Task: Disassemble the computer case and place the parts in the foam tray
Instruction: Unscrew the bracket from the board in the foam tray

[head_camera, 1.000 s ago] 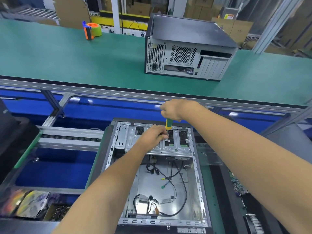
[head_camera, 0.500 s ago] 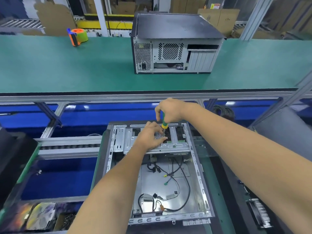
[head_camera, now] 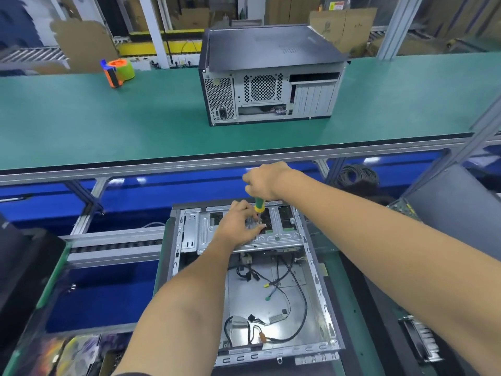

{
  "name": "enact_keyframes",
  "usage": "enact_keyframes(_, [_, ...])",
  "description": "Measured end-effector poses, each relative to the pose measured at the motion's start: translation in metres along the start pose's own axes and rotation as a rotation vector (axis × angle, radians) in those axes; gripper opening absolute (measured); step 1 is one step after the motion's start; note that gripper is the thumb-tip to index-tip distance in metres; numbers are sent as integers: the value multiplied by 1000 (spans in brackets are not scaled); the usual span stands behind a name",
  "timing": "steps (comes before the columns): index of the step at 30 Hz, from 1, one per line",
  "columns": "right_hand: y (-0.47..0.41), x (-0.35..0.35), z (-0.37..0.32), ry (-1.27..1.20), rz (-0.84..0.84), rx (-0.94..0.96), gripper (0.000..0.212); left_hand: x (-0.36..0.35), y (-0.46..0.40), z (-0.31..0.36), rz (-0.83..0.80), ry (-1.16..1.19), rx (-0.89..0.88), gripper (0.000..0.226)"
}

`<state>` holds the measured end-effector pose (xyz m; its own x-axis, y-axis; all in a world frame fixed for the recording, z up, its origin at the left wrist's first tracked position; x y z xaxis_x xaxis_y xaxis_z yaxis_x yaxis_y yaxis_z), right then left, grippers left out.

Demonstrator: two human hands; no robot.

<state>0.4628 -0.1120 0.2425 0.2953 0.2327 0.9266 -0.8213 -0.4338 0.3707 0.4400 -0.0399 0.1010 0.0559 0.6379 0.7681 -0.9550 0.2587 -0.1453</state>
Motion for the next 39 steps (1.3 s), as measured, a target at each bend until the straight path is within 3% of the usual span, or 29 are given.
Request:
enact_keyframes(4, [0, 7, -1, -19, -30, 35, 23, 0, -1, 1, 5, -24, -19, 25])
enact_keyframes(8, [4, 5, -5, -239, -53, 150, 26, -1, 0, -1, 4, -39, -39, 27])
enact_keyframes(11, [2, -1, -9, -286, -62, 212, 15, -3, -1, -4, 0, -54, -4, 27])
enact_keyframes(16, [-2, 3, -7, 107, 39, 74, 33, -2, -1, -2, 1, -49, 0, 26])
enact_keyframes(18, [-2, 2, -7, 126, 2, 78, 33, -2, 0, -1, 2, -56, -1, 26])
enact_keyframes(21, [-3, 2, -6, 3, -23, 186, 15, -3, 0, -1, -5, -80, -5, 26])
enact_keyframes(25, [7, 1, -9, -213, -34, 325, 22, -4, -1, -2, -7, -86, 9, 25])
enact_keyframes(28, [3, -5, -6, -282, -34, 312, 24, -6, -2, -4, -12, -88, 18, 25])
enact_keyframes(32, [-4, -1, -2, 80, 51, 161, 31, -5, -3, -3, -26, -84, 17, 26])
enact_keyframes(34, [-3, 2, -6, 125, 45, 182, 22, -6, -3, -4, -29, -85, 22, 26])
enact_keyframes(36, [-4, 2, -11, -16, 5, 255, 11, -7, -3, -5, -25, -86, 33, 25])
enact_keyframes(39, [0, 5, -13, -233, -62, 314, 19, -5, -3, -5, -15, -94, 26, 26])
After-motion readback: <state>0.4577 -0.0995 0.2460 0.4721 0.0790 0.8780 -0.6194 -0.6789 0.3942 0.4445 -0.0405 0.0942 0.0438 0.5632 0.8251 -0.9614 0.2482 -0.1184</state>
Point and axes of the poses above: each hand's wrist, its own y-axis away from the middle knuckle, its own x-axis out of the back of the hand, z = x × y, the point moved 8 cm from there along -y, towards the middle knuckle
